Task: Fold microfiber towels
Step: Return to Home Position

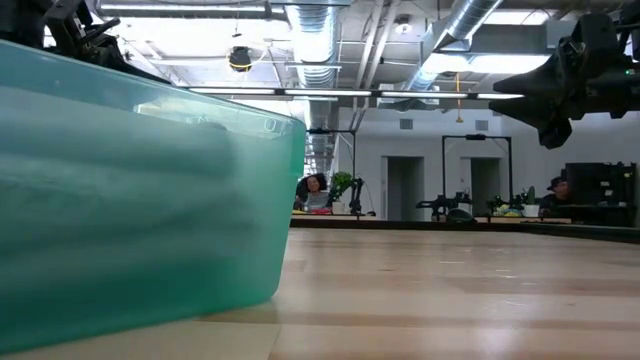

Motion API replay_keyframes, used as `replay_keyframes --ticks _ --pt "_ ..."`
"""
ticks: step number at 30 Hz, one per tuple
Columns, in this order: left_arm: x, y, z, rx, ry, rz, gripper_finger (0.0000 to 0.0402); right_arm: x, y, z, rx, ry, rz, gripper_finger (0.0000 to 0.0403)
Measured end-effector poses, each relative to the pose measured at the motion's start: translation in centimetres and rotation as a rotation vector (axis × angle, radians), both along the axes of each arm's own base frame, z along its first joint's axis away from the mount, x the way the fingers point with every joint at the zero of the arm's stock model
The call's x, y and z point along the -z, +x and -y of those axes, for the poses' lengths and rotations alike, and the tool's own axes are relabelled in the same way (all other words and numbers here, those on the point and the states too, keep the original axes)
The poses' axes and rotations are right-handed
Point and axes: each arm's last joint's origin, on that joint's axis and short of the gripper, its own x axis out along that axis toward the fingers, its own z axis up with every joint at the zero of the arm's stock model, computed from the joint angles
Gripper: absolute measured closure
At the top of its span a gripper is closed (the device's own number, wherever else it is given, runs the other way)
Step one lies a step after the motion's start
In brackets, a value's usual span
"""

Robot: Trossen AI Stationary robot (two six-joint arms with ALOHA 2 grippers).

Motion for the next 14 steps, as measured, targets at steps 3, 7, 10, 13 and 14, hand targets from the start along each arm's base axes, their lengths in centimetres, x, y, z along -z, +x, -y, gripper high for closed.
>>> replay_keyframes --ticks 3,7,10,13,14 --pt "0.00 0.00 0.00 0.000 0.000 0.000 0.0390 0.00 0.00 0.00 0.000 0.000 0.000 0.0204" --pt "0.00 0.00 0.00 0.000 0.000 0.000 0.0390 0.00 0.00 0.00 0.000 0.000 0.000 0.0206" --pt "0.00 0.00 0.00 0.000 0.000 0.000 0.0390 0.00 0.00 0.00 0.000 0.000 0.000 0.0207" --pt "0.00 0.00 0.00 0.000 0.000 0.000 0.0390 0.00 0.00 0.00 0.000 0.000 0.000 0.0205" --pt "0.00 0.00 0.00 0.000 0.000 0.000 0.0390 0.00 0.00 0.00 0.000 0.000 0.000 0.0204"
